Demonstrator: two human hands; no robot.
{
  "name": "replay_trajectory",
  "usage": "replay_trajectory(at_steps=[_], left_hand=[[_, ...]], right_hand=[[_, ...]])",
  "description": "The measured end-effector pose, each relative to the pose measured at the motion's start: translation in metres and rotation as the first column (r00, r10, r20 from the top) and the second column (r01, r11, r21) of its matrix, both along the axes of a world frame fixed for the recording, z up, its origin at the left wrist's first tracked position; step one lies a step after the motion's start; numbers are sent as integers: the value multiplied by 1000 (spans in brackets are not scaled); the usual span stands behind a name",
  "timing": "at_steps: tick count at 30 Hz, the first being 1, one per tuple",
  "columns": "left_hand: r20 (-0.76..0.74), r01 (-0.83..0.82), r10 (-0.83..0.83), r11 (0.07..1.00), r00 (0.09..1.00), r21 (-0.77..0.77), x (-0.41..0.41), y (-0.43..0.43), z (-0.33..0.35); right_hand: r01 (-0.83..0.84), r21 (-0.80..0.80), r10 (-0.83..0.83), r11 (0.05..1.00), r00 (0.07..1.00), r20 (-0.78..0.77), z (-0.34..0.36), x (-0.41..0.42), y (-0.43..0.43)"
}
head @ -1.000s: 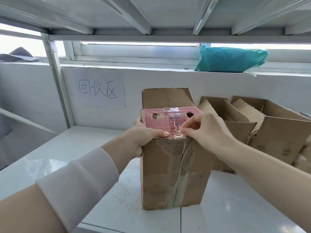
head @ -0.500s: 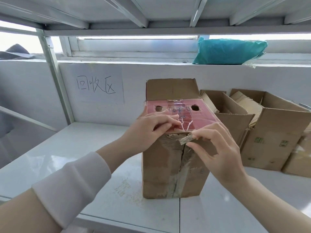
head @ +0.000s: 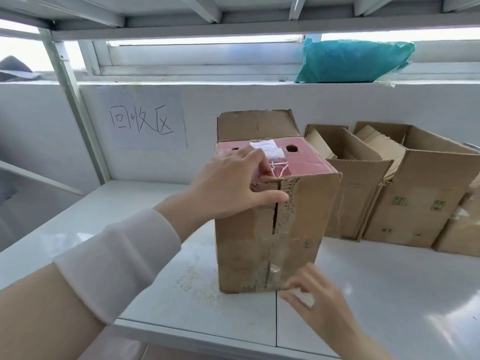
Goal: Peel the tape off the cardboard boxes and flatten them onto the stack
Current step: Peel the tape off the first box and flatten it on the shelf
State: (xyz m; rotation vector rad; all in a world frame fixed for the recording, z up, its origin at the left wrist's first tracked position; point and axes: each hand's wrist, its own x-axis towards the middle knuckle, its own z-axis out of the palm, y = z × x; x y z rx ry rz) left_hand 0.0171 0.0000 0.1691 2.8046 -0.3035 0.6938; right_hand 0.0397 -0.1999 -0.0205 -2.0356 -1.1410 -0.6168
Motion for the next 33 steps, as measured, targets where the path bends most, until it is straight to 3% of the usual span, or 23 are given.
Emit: replay_trajectory(at_steps=[2,5,8,13,17,20,22,24,28,30,33], left_hand=[[61,-77,69,989,996,130,2,-14,-1],[225,-77,33,979,974,191,3,-23,-7],[267,-33,-13,986,964,166,1,-28,-8],[187,-2,-16,995,982,98,0,-32,-5],[165,-72,51,990,985,119,5,-30,-5],[154,-146,133,986,979,76,9,-28,-4],[120,-151,146,988,982,38,10,-28,-3],[84,-153,144,983,986,102,12,-31,-4],[123,-229,204,942,971,245,21,-35,-1],[141,-240,210,940,967,242,25,-34,0],[178,-248,208,939,962,239,27,-33,-2]], right_hand=[[201,231,-125,952,944,-306,14,-7,1],[401,347,-137,848,797,-588,23,-13,5],[441,316,-134,840,732,-668,30,-15,10],[454,298,-128,839,699,-704,37,-19,19],[620,429,-15,657,580,-815,27,-14,11],[774,385,90,502,396,-914,9,-11,-7],[805,382,122,453,369,-922,1,-13,-17],[782,392,54,484,421,-906,5,-16,-18],[628,368,-73,686,562,-824,21,-23,1],[610,302,-117,733,550,-827,24,-20,19],[664,223,-132,714,440,-888,27,-10,53]])
